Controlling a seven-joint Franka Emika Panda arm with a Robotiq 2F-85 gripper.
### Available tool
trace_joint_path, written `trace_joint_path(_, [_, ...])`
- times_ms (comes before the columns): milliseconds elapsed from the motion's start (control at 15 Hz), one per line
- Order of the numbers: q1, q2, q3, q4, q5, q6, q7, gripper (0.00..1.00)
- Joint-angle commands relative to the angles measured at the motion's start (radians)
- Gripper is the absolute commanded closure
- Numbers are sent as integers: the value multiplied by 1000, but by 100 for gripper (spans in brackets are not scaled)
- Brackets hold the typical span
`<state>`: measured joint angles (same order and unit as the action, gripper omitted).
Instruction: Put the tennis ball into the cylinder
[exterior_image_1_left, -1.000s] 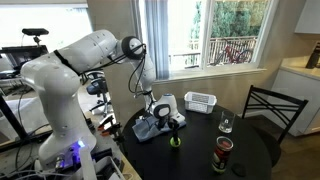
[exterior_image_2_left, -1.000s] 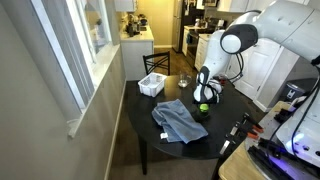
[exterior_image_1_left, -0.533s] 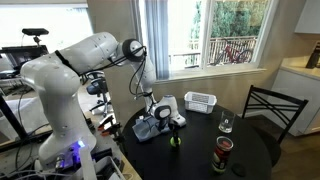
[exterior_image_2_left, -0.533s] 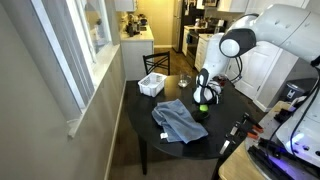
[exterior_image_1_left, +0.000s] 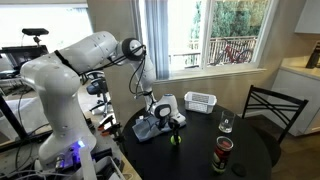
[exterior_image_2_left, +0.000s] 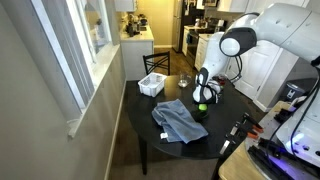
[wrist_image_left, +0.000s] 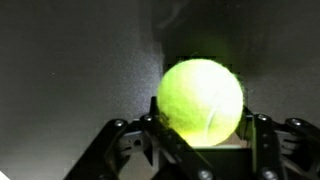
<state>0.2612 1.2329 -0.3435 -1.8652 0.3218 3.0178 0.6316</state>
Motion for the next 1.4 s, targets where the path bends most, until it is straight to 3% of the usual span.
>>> trace_joint_path(0, [33, -104, -28, -97, 17, 46, 16, 58])
trace_joint_path(333, [78, -205, -121, -159, 40, 115, 25, 58])
trace_joint_path(667, [90, -251, -197, -177, 71, 109, 40, 58])
trace_joint_path(933, [44, -255, -227, -164, 90, 100, 66, 58])
trace_joint_path(1333, [-87, -281, -266, -170, 115, 125, 96, 58])
